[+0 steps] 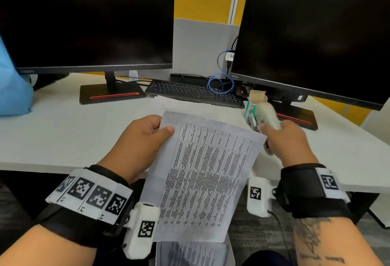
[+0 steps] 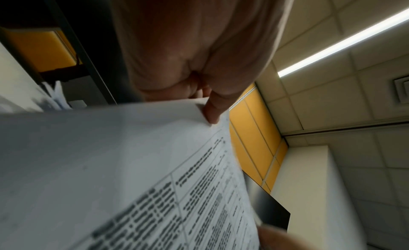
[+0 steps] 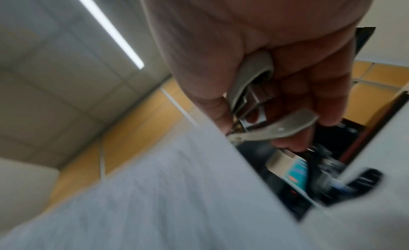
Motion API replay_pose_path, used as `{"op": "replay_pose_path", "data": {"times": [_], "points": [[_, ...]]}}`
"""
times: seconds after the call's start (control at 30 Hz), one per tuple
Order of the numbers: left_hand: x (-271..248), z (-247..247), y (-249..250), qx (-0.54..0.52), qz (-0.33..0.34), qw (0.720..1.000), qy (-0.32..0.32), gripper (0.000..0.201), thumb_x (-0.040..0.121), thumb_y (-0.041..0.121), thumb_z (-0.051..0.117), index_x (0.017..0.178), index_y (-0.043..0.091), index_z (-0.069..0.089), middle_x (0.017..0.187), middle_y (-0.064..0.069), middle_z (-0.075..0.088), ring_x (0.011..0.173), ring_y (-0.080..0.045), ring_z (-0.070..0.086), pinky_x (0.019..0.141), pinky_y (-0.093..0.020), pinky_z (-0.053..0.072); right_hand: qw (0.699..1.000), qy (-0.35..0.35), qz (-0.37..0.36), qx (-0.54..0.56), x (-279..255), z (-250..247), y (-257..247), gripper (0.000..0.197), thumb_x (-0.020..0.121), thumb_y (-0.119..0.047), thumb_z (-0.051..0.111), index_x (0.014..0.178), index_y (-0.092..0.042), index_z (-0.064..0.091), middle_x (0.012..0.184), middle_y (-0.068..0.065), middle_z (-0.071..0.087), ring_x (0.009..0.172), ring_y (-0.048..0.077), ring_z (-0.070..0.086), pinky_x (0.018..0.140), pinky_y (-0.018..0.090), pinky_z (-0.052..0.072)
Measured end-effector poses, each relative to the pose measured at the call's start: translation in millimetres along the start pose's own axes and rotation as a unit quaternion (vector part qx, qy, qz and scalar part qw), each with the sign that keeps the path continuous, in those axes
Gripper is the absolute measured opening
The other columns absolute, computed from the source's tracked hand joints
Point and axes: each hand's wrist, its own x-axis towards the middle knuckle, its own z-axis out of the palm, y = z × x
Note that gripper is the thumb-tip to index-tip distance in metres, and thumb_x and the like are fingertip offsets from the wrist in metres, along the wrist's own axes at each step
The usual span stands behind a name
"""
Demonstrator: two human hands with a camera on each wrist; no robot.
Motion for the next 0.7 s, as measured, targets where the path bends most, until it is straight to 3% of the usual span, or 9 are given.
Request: {"op": "replay_pose_path", "data": {"times": [0.13, 0.2, 0.23, 0.3, 0.37, 0.47, 0.57, 0.63, 0.7], "points": [[-1.9, 5.8, 2.8, 0.05, 0.032, 0.998, 0.008, 0.013, 0.096, 0.019, 0.058, 0.093, 0.008, 0.066, 0.083, -0.003, 0.077, 0.075, -0.019, 0.074, 0.072, -0.038, 0.06, 0.965, 0.091, -0.094, 0.226, -14.7, -30.8, -21.7, 0.04, 0.091, -0.033, 0.062, 0.122, -0.012, 0.047, 0.106, 0.005, 0.054, 0.076, 0.003, 0.048, 0.054, 0.018, 0.038], [-3.1, 13.4, 4.7, 0.082, 0.056, 0.995, 0.014, 0.015, 0.093, 0.02, 0.062, 0.084, 0.009, 0.063, 0.071, 0.001, 0.075, 0.065, -0.012, 0.072, 0.063, -0.029, 0.057, 0.934, 0.068, -0.114, 0.332, -25.0, -40.2, -35.0, 0.041, 0.092, -0.03, 0.063, 0.126, -0.018, 0.043, 0.107, -0.002, 0.052, 0.083, 0.0, 0.05, 0.057, 0.012, 0.044], [-4.2, 18.4, 6.2, 0.095, 0.065, 0.993, 0.017, 0.016, 0.092, 0.02, 0.063, 0.08, 0.01, 0.061, 0.063, 0.004, 0.072, 0.059, -0.008, 0.069, 0.058, -0.023, 0.053, 0.916, 0.034, -0.108, 0.384, -31.0, -40.7, -42.4, 0.041, 0.091, -0.029, 0.064, 0.126, -0.019, 0.044, 0.108, -0.003, 0.054, 0.089, 0.002, 0.052, 0.066, 0.014, 0.05], [-7.7, 31.2, 10.1, 0.11, 0.078, 0.991, 0.011, 0.019, 0.091, 0.022, 0.065, 0.075, 0.014, 0.06, 0.054, 0.007, 0.066, 0.051, -0.004, 0.062, 0.049, -0.015, 0.046, 0.882, -0.026, -0.082, 0.463, -42.2, -32.9, -55.2, 0.042, 0.084, -0.031, 0.07, 0.121, -0.019, 0.053, 0.112, 0.002, 0.059, 0.103, 0.016, 0.058, 0.087, 0.037, 0.055], [-11.1, 44.0, 13.1, 0.123, 0.089, 0.988, -0.002, 0.02, 0.091, 0.025, 0.065, 0.073, 0.018, 0.06, 0.054, 0.006, 0.064, 0.05, -0.007, 0.059, 0.049, -0.018, 0.045, 0.867, -0.036, -0.08, 0.49, -52.9, -19.2, -64.3, 0.041, 0.074, -0.038, 0.07, 0.111, -0.023, 0.06, 0.109, 0.003, 0.063, 0.107, 0.023, 0.061, 0.091, 0.045, 0.053], [-16.3, 55.4, 17.5, 0.148, 0.109, 0.983, -0.005, 0.022, 0.09, 0.029, 0.065, 0.071, 0.02, 0.06, 0.049, 0.011, 0.058, 0.044, 0.0, 0.049, 0.047, -0.014, 0.039, 0.875, -0.019, -0.118, 0.469, -66.2, -2.4, -69.8, 0.043, 0.074, -0.047, 0.068, 0.11, -0.024, 0.06, 0.096, -0.007, 0.065, 0.091, 0.008, 0.062, 0.077, 0.032, 0.053], [-19.0, 58.5, 20.6, 0.155, 0.121, 0.98, -0.01, 0.021, 0.089, 0.03, 0.066, 0.073, 0.019, 0.061, 0.053, 0.005, 0.06, 0.049, -0.005, 0.052, 0.055, -0.025, 0.045, 0.881, -0.024, -0.145, 0.449, -75.4, 5.4, -69.0, 0.017, 0.087, -0.04, 0.067, 0.093, -0.026, 0.062, 0.073, -0.018, 0.062, 0.069, -0.006, 0.059, 0.066, 0.021, 0.048], [-20.1, 59.3, 21.5, 0.151, 0.122, 0.981, -0.015, 0.021, 0.089, 0.03, 0.066, 0.073, 0.018, 0.061, 0.053, 0.005, 0.06, 0.05, -0.007, 0.054, 0.056, -0.027, 0.046, 0.878, -0.035, -0.147, 0.454, -80.2, 7.1, -69.7, 0.018, 0.087, -0.042, 0.066, 0.087, -0.025, 0.064, 0.067, -0.018, 0.061, 0.066, -0.004, 0.058, 0.065, 0.021, 0.048], [-20.6, 60.3, 21.7, 0.146, 0.122, 0.982, -0.017, 0.021, 0.089, 0.03, 0.066, 0.072, 0.019, 0.059, 0.05, 0.008, 0.057, 0.049, -0.007, 0.052, 0.055, -0.028, 0.045, 0.879, -0.036, -0.147, 0.452, -82.8, 7.7, -71.5, 0.028, 0.08, -0.052, 0.062, 0.084, -0.024, 0.065, 0.068, -0.014, 0.061, 0.069, 0.004, 0.06, 0.067, 0.028, 0.051]]}}
